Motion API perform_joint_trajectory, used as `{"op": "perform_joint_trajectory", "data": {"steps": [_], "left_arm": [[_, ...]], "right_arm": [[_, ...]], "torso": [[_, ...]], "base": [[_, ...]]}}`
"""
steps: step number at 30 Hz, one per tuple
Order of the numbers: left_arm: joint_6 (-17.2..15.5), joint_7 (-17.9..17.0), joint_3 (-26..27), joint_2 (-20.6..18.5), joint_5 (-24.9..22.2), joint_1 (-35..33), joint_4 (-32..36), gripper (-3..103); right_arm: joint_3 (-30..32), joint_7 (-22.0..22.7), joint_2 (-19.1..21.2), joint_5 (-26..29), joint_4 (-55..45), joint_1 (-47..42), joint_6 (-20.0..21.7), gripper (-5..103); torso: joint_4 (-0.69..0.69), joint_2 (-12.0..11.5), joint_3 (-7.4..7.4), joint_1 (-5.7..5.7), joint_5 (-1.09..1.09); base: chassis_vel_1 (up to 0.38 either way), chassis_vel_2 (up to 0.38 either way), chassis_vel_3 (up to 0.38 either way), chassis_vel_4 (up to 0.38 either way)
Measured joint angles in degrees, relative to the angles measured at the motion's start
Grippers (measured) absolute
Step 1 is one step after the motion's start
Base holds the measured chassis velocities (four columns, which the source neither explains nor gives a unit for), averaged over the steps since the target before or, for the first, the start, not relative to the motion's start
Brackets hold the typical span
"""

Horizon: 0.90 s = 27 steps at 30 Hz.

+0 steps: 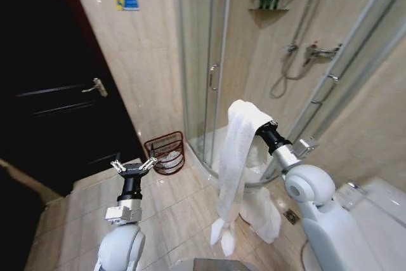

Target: Discard the used towel into the hamper.

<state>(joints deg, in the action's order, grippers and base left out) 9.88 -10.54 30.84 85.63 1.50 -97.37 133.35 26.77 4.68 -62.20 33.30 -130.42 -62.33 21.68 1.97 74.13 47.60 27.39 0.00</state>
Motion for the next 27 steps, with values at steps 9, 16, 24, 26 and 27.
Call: {"op": "perform_joint_trajectory", "data": {"steps": [9,16,24,26,27], "left_arm": [[0.6,0.0,-0.7,-0.2,0.0,0.3,-0.6,100],[1.4,-0.8,-0.8,-0.2,0.4,0.4,-1.1,100],[1.4,-0.8,-1.0,-0.2,0.5,0.4,-1.3,100],[1.4,-0.8,-1.1,-0.3,0.5,0.4,-1.4,100],[1.4,-0.8,-1.2,-0.3,0.5,0.5,-1.4,100]], "right_arm": [[0.4,-0.5,0.6,-0.8,0.5,-0.3,-0.2,7],[0.6,-1.5,1.0,-2.5,2.1,-0.2,-0.4,7],[-0.3,-1.5,0.9,-2.7,3.0,0.8,-0.5,7],[-0.4,-1.5,0.9,-2.7,3.2,0.9,-0.5,7],[-0.6,-1.5,0.9,-2.7,3.4,1.1,-0.6,7]], "torso": [[0.02,0.0,0.00,0.00,0.00],[0.00,0.0,0.00,0.00,0.01],[0.01,0.0,0.00,0.00,0.00],[0.01,0.0,0.00,0.00,0.00],[0.01,0.0,0.00,0.00,-0.01]], "base": [[0.079,0.096,0.085,0.083],[0.004,0.008,0.011,0.009],[0.048,0.026,-0.025,-0.036],[0.071,0.043,-0.060,-0.044],[0.092,0.049,-0.059,-0.045]]}}
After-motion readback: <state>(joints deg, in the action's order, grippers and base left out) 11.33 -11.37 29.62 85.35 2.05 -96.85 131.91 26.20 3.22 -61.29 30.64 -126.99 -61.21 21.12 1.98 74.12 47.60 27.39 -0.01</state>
